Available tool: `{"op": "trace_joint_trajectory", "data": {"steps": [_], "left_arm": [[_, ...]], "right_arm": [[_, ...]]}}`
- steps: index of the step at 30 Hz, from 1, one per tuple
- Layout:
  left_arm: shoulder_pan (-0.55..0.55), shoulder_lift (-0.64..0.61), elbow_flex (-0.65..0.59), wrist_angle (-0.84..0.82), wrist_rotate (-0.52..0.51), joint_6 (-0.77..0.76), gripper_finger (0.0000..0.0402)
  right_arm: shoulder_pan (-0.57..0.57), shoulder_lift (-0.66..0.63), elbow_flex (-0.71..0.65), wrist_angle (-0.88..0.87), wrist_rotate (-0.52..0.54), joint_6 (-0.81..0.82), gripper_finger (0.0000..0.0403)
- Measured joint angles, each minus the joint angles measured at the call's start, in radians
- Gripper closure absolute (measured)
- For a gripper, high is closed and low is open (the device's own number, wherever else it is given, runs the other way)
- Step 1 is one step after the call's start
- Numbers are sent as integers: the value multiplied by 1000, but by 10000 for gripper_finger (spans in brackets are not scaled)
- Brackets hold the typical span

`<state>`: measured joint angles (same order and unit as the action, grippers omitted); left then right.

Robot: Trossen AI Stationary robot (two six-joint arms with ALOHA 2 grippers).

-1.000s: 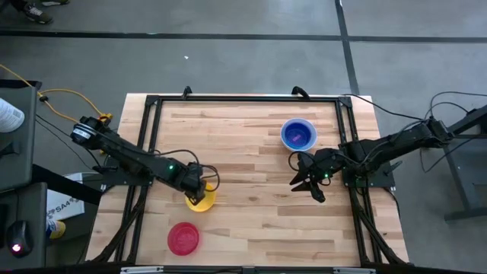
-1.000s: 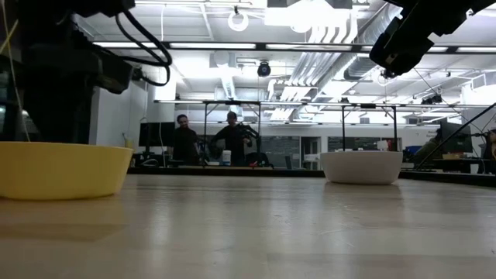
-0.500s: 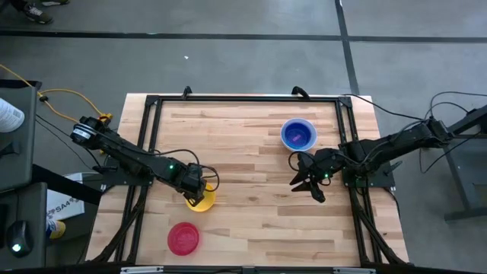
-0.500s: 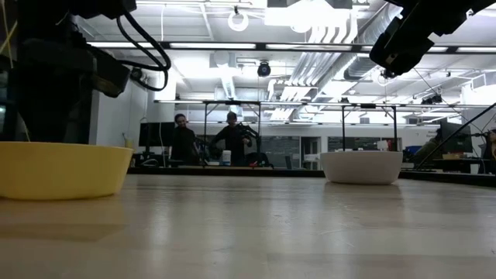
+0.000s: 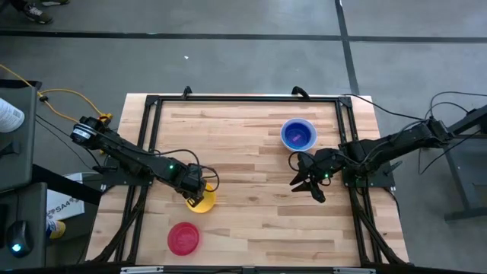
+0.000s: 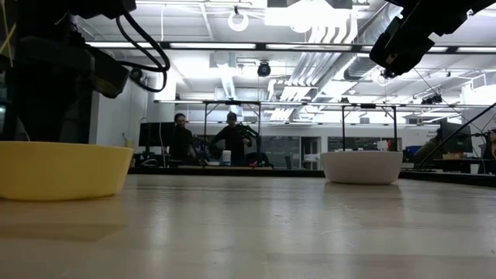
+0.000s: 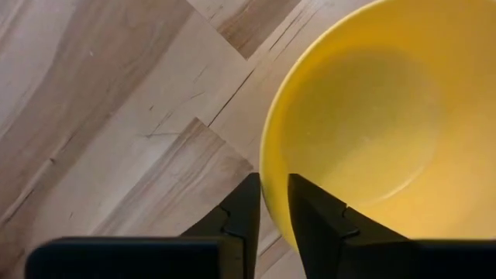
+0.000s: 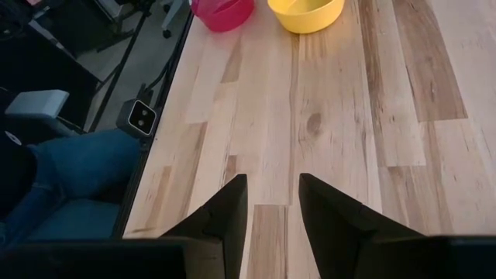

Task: Nest bowls inside each other
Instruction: Stack the yellow bowl on the purple bowl

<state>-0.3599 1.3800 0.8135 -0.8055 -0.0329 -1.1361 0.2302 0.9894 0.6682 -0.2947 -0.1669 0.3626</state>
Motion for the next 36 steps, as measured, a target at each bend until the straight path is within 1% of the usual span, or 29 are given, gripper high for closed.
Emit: {"op": "trace_joint_trajectory", "data": {"steps": [7, 12, 14, 34, 36], "left_arm": [[0, 0, 0, 0, 1, 0, 357], [0, 0, 0, 1, 2, 0, 389], [0, 0, 2, 2, 2, 0, 396], [0, 0, 2, -5, 3, 14, 400], [6, 0, 5, -6, 5, 14, 400]], "right_arm": [[0, 0, 0, 0, 0, 0, 291], [0, 0, 0, 0, 0, 0, 291], [0, 0, 0, 0, 0, 0, 291], [0, 0, 0, 0, 0, -1, 291], [0, 0, 0, 0, 0, -20, 291]]}}
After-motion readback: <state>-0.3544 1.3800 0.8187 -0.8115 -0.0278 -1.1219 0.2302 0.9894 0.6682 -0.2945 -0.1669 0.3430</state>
